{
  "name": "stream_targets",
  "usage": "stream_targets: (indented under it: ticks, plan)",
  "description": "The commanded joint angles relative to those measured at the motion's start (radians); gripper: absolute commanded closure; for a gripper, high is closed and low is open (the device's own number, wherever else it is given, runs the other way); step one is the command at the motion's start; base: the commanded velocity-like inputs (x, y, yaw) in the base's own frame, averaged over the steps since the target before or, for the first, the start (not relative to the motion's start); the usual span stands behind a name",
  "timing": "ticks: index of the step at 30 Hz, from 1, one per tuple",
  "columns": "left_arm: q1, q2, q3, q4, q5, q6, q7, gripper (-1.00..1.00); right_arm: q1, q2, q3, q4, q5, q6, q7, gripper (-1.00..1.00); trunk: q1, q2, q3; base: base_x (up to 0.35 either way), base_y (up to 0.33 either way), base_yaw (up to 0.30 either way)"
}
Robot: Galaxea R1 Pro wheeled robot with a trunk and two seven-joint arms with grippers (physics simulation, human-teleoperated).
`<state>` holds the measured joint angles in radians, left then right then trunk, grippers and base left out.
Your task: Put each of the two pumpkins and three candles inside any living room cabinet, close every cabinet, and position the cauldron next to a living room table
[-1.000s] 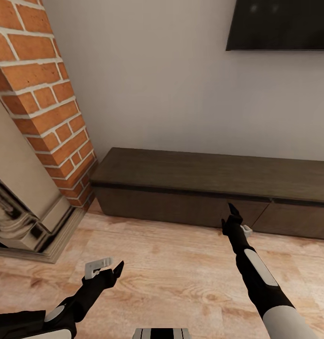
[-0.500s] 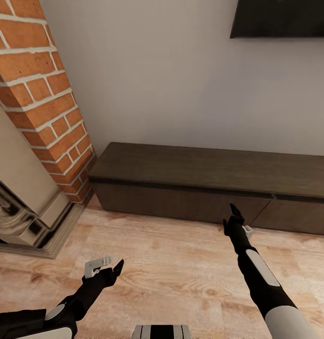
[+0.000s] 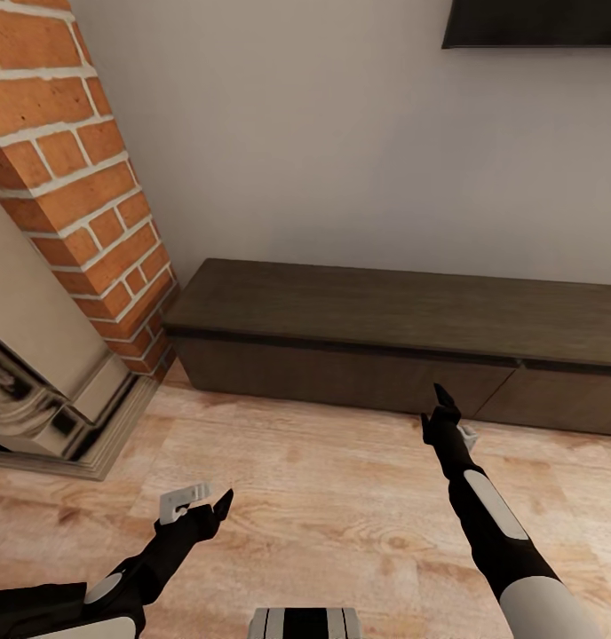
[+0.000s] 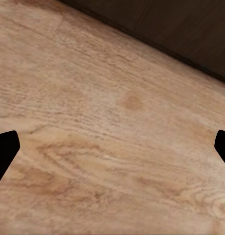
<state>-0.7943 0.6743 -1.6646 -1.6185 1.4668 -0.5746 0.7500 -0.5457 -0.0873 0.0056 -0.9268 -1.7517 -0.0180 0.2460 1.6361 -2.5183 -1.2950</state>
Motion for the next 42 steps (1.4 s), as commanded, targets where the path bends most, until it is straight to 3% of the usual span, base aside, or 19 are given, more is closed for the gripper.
stream_targets:
  ticks: [1,27,33,42]
  plan:
    - [-0.002,0.001,-0.003,-0.001,0.002,-0.004,0.002,-1.0,0.0,-0.001,0.001,0.0,-0.011,-0.002,0.004,-1.0,0.0,0.0,-0.001,0.0,0.0,0.0]
    - [-0.002,0.004,-0.004,-0.001,0.002,-0.005,0.002,-1.0,0.0,-0.002,0.001,0.0,-0.008,-0.001,0.005,-1.0,0.0,0.0,-0.001,0.084,0.0,0.0]
    - [-0.002,0.003,-0.004,-0.001,0.002,-0.005,0.002,-1.0,0.0,-0.025,0.002,0.0,-0.008,0.0,0.004,-1.0,0.0,0.0,-0.001,0.002,0.0,0.0]
    - [-0.002,0.002,-0.004,-0.001,0.003,-0.005,0.002,-1.0,0.0,-0.028,0.002,0.002,-0.008,-0.001,0.002,-1.0,0.0,0.0,-0.001,0.002,0.0,0.0]
